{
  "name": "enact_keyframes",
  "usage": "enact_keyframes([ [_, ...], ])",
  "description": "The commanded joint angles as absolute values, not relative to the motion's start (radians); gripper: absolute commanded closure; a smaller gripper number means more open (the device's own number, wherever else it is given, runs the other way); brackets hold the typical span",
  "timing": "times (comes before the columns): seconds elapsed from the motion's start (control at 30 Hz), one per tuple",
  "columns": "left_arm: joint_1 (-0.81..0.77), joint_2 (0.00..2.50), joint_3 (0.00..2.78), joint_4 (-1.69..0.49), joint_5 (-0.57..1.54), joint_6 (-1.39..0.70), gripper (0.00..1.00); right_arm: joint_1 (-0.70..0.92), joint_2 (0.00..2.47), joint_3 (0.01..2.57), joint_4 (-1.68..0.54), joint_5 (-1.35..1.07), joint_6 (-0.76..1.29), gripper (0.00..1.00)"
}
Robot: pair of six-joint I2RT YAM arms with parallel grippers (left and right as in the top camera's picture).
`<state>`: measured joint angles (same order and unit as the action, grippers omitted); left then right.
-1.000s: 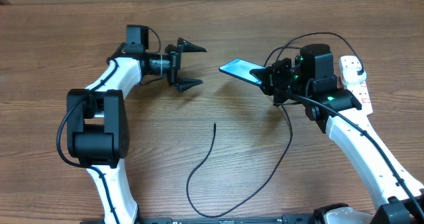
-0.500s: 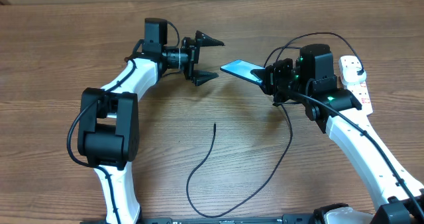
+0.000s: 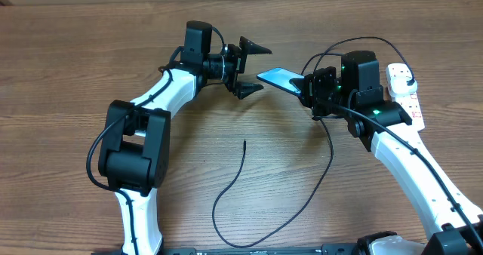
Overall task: Plug charger to phone and switch on socket
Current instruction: 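Move the left gripper back toward the phone held by the right, then regrasp the phone with the left gripper from the other side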
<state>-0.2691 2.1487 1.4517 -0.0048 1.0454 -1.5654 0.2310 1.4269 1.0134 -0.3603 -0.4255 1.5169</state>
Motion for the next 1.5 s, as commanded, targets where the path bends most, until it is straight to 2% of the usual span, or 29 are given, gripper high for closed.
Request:
enact_keyframes([
  [0.0, -0.287, 2.118, 1.454, 0.006, 1.008, -1.609, 0.00, 0.237, 1.421, 1.035, -0.348, -0.403, 1.519, 0.96],
  [0.3, -0.336, 2.118, 1.454, 0.007, 0.991, -1.701, 0.00, 0.236, 1.421, 1.035, -0.334, -0.397, 1.523, 0.96],
  [1.23, -0.420, 2.118, 1.454, 0.067, 0.941, -1.770, 0.01, 0.236, 1.421, 1.035, -0.334, -0.354, 1.523, 0.96],
  [1.47, -0.422, 2.118, 1.454, 0.147, 0.907, -1.770, 0.01, 0.236, 1.421, 1.035, -0.333, -0.328, 1.523, 0.96],
])
